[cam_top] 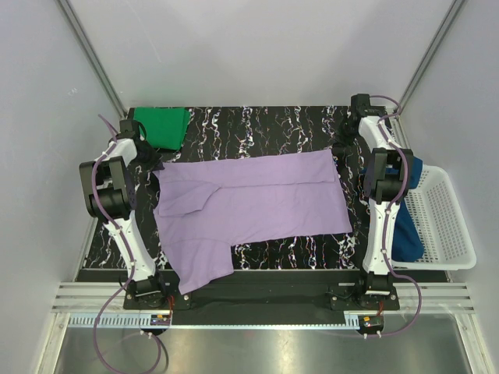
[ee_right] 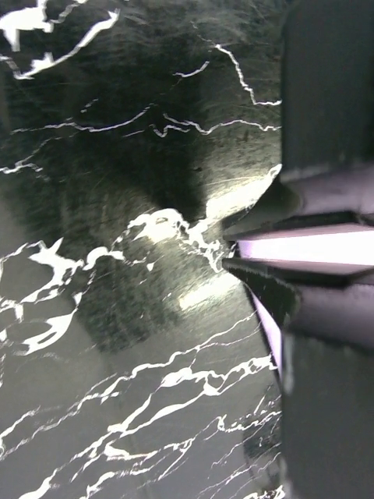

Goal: Fold and stack the t-shirts
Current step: Fold the tshirt

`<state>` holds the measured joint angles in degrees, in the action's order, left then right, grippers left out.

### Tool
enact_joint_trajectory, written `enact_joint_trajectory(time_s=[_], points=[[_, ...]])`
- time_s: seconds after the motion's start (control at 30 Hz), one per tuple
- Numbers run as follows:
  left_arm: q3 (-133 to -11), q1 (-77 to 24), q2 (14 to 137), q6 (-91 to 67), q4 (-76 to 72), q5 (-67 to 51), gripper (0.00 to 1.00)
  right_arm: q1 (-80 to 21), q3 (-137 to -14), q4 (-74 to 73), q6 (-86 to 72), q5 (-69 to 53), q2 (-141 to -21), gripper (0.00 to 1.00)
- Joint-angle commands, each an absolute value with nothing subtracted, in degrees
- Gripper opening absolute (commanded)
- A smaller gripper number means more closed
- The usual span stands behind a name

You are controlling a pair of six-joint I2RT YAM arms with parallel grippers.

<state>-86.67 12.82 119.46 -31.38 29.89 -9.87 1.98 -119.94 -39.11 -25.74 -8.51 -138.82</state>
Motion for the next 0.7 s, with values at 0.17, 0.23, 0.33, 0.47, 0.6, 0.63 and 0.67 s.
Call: enact_joint_trajectory(time_s=[0.17, 0.23, 0.33, 0.47, 0.6, 0.63, 0.67], points=[[-87.8, 12.7, 119.5, -31.4, 28.7, -10.5, 0.0, 1.8, -115.5, -40.3, -23.7, -8.3, -131.6, 0.28], [-87.9, 13.0, 119.4, -31.3, 28.7, -10.4, 0.0, 1.8, -115.8, -42.2, -23.4, -9.7, -132.4, 0.29], [-88.2, 13.2, 119.8, -31.3, 28.9, -10.7, 0.0, 1.8, -113.6, -41.2, -23.7, -10.4, -131.8, 0.28], [-87.9, 13.2, 119.8, -31.3, 28.8, -10.8, 0.0, 1.8, -111.2, -39.9, -24.4, -10.7, -131.0, 0.27], [-87.8, 13.2, 120.0, -31.3, 28.8, -10.8, 0.0, 1.8, -110.7, -40.3, -24.1, -10.9, -130.8, 0.26], [-87.8, 13.2, 120.0, -31.3, 28.7, -10.8, 0.0, 1.8, -110.7, -40.2, -24.1, -10.9, -130.7, 0.26], [-87.8, 13.2, 120.0, -31.4, 28.6, -10.7, 0.0, 1.8, -110.7, -40.1, -24.1, -11.0, -130.7, 0.24]])
